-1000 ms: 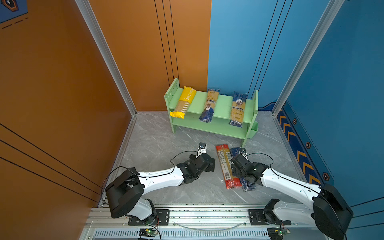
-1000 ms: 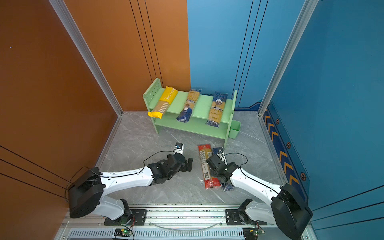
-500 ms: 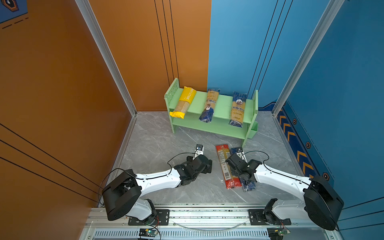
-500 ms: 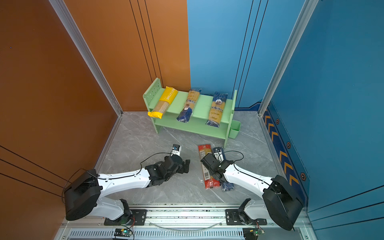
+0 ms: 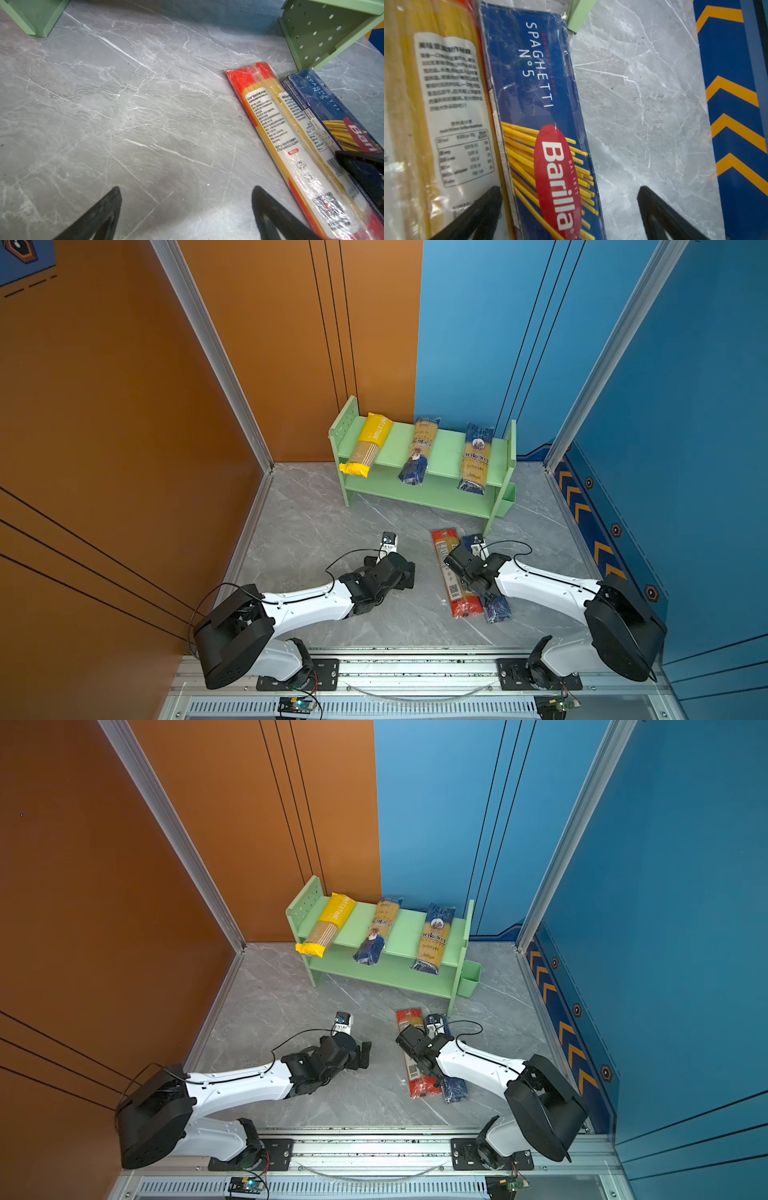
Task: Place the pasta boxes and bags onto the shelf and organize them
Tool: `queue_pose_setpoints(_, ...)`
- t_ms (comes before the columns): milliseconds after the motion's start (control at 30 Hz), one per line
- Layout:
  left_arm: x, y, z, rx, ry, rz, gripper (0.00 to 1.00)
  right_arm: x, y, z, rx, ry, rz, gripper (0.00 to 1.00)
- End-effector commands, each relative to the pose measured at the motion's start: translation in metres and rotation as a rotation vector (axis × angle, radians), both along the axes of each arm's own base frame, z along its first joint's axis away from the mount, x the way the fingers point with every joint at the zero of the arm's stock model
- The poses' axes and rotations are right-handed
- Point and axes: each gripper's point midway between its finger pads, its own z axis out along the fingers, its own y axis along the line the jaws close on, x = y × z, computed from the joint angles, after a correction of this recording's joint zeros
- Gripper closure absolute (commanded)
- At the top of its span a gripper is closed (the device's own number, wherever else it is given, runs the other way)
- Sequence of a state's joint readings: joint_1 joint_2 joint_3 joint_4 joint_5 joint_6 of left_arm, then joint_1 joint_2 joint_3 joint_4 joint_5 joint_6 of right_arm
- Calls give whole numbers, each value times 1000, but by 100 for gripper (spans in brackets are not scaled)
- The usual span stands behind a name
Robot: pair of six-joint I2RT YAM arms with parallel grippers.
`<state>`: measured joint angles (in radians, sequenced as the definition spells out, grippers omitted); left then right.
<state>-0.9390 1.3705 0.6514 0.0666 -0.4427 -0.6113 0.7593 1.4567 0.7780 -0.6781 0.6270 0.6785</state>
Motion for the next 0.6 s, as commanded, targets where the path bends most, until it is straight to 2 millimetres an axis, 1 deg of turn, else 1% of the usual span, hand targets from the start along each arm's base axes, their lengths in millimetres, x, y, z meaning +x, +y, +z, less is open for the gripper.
queue_pose_setpoints(0,0,3,0,-26,3,11,2,-2,-7,2,-55,10,-33,0)
queue_pose_setpoints(100,1,5,-1,-25,4,13,2,0,-1,-3,-56,30,-27,0)
queue_pose_setpoints(233,0,8,-1,-23,3,17,2,5,14,-7,-51,43,-4,0)
queue_pose_setpoints(367,-1,14,-1,-19,2,28,2,12,34,-11,-48,51,26,0)
queue_pose_setpoints(567,-6,28,-4,-9,-1,47,2,24,73,-18,-20,54,66,0)
